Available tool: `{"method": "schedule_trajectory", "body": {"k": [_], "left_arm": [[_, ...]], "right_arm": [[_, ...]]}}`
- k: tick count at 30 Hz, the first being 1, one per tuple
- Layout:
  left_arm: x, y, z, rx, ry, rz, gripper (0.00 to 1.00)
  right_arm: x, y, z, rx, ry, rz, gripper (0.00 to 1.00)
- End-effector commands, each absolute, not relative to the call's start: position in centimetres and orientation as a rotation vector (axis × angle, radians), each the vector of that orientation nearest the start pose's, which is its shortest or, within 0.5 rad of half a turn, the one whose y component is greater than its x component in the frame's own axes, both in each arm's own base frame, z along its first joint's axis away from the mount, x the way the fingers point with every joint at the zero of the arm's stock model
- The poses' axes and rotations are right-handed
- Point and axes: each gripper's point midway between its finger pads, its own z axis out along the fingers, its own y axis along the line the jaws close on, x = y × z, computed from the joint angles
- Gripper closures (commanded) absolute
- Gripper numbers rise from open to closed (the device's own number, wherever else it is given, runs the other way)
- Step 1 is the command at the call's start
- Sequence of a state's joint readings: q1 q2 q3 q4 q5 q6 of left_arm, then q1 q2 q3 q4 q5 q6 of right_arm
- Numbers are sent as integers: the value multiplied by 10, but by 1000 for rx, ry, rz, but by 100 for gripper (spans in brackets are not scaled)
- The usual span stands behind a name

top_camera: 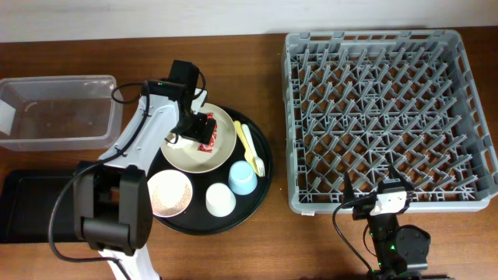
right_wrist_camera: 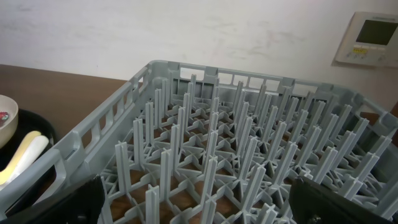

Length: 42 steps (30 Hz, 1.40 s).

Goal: Sort waste into correct bins and load items into the dishwasher rack
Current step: 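Reach left gripper to the beige plate and grasp the white tissue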

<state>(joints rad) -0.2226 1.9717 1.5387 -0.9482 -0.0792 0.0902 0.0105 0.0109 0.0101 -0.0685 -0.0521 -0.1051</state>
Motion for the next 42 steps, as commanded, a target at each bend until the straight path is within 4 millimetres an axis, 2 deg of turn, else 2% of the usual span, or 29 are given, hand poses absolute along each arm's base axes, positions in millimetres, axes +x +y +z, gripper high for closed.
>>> {"method": "schedule_trajectory", "body": {"k": [1, 2, 3, 4, 9, 14, 21, 27, 28, 29, 34, 37, 41, 42], "left_arm": [[410, -80, 63, 472, 2910, 90, 1], [411, -80, 64, 471, 2906, 90, 22], [411, -80, 64, 470, 2905, 90, 39], [411, -79, 64, 470, 2904, 96, 43], [413, -77, 62, 465, 2900, 112, 43], [412, -67, 44, 453, 2892, 194, 43], [413, -66, 40, 446, 2882, 196, 42], [410, -66, 27, 444, 2875, 195, 43], [410, -66, 27, 443, 2876, 195, 53], [410, -66, 27, 444, 2876, 195, 57], [408, -65, 25, 445, 2881, 196, 58], [407, -65, 24, 446, 2885, 196, 64], [403, -64, 12, 445, 2880, 196, 64], [403, -64, 12, 445, 2879, 196, 72]], "right_arm": [[246, 10, 157, -127, 1639, -36, 2], [246, 10, 157, -127, 1639, -36, 2], [246, 10, 157, -127, 1639, -36, 2], [246, 10, 157, -127, 1639, -36, 2], [246, 10, 157, -127, 1639, -36, 2], [246, 10, 157, -127, 1639, -36, 2], [246, 10, 157, -127, 1639, -36, 2], [246, 10, 157, -127, 1639, -36, 2], [246, 10, 157, -127, 1639, -36, 2], [246, 10, 157, -127, 1639, -36, 2], [246, 10, 157, -127, 1639, -36, 2], [246, 10, 157, -127, 1639, -36, 2], [246, 10, 157, -127, 1639, -36, 2], [246, 10, 157, -127, 1639, -36, 2]]}}
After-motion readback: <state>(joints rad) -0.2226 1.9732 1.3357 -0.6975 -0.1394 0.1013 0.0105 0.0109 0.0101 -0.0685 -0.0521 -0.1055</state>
